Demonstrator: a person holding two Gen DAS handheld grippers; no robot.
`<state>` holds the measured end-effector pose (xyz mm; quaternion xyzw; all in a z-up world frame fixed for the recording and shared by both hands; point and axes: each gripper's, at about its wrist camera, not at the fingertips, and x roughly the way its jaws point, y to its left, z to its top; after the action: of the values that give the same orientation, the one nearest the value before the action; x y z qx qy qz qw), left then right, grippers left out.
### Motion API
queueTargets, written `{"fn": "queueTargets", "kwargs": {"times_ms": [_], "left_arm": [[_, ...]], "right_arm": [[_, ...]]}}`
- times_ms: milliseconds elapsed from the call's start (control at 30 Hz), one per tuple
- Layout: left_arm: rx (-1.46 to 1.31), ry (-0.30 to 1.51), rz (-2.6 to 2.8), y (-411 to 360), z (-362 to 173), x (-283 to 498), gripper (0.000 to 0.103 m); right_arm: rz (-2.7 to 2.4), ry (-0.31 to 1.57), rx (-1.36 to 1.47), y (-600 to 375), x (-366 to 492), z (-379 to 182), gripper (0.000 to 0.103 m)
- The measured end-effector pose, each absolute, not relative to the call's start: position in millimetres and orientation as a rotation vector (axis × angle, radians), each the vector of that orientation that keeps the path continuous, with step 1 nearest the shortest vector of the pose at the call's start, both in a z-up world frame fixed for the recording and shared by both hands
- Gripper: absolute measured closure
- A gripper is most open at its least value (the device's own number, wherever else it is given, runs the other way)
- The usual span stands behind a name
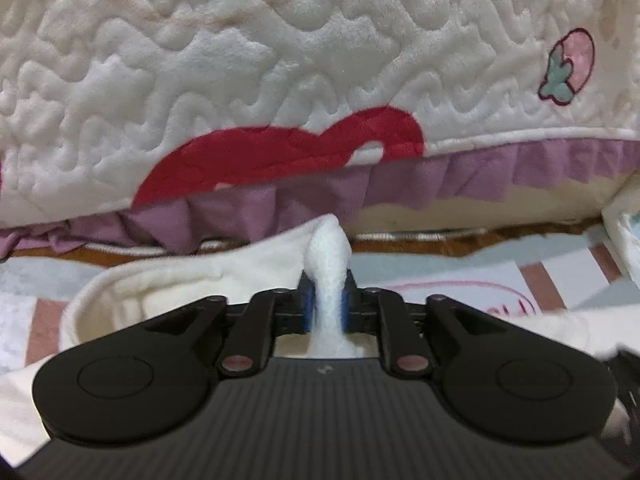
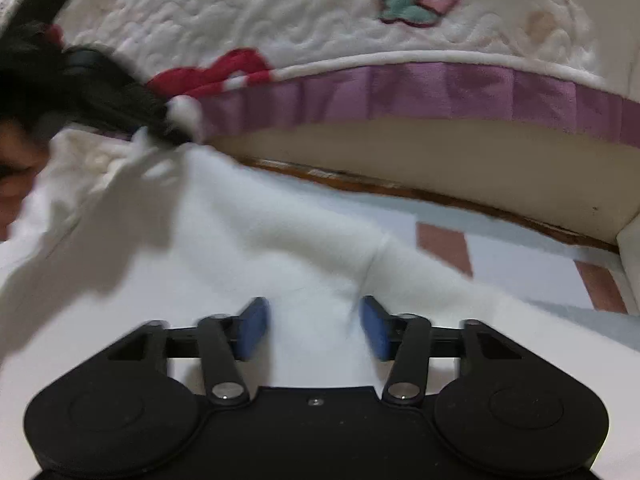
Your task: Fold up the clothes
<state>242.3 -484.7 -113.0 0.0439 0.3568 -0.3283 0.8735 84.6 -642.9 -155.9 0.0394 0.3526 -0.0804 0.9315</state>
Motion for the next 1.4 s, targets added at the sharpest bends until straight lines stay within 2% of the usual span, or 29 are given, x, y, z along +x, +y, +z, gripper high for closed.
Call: {"fn": "queueTargets", "kwargs": {"times_ms": [67,100,233,267,400,433,467,500,567,667,833,933,1000,1033,1067,1167,1233,1333,1400], "left_arm": [[0.065,0.672,-0.761,-464,-101,224,0.040],[0.055,0.639,-0.786,-453,-96,216,0.035],[0.050,0.615,-0.805,-412,-95,191,0.036],[0.072,0.622,-0.786,-404,-99,188,0.037],[0.189,0.642,-0.689,-373,-116,173,0.037],[0.198,0.645,-0.661,-364,-118,171,0.037],[0.188,0.657,-0.643,-352,-119,170,0.037],[0.175,0.664,-0.633,-341,-120,167,0.037],[0.169,0.664,-0.609,-320,-122,161,0.037],[0.221,0.673,-0.557,-292,-122,148,0.037],[0.249,0.716,-0.471,-219,-112,119,0.035],[0.219,0.749,-0.389,-168,-101,105,0.035],[0.186,0.764,-0.336,-138,-98,99,0.035],[0.170,0.766,-0.309,-123,-97,95,0.035],[0.144,0.762,-0.278,-107,-97,93,0.035],[0.035,0.745,-0.177,-60,-102,86,0.035],[-0.079,0.742,-0.106,-27,-106,82,0.035],[-0.176,0.769,-0.011,11,-112,85,0.035],[-0.231,0.775,0.060,32,-113,87,0.035]], "right_arm": [[-0.168,0.719,0.121,-657,92,-157,0.023],[-0.167,0.721,0.107,-658,94,-157,0.023],[-0.211,0.700,0.186,-670,105,-157,0.025],[-0.224,0.703,0.183,-672,110,-156,0.038],[-0.251,0.729,0.148,-677,127,-153,0.047],[-0.258,0.732,0.160,-678,127,-149,0.053],[-0.266,0.733,0.175,-678,126,-144,0.063],[-0.264,0.709,0.187,-675,121,-136,0.065],[-0.222,0.647,0.196,-659,108,-117,0.063],[-0.005,0.693,0.160,-624,105,-109,0.064],[0.119,0.824,0.112,-577,139,-141,0.065],[0.060,0.769,0.101,-572,165,-147,0.065],[0.013,0.771,0.129,-577,184,-145,0.071],[-0.008,0.771,0.140,-581,191,-144,0.079],[-0.029,0.771,0.149,-585,197,-144,0.083],[-0.051,0.775,0.127,-583,205,-145,0.085],[-0.074,0.790,0.061,-576,202,-141,0.084],[-0.119,0.760,0.086,-563,179,-127,0.071],[-0.067,0.721,0.140,-551,158,-116,0.069]]}}
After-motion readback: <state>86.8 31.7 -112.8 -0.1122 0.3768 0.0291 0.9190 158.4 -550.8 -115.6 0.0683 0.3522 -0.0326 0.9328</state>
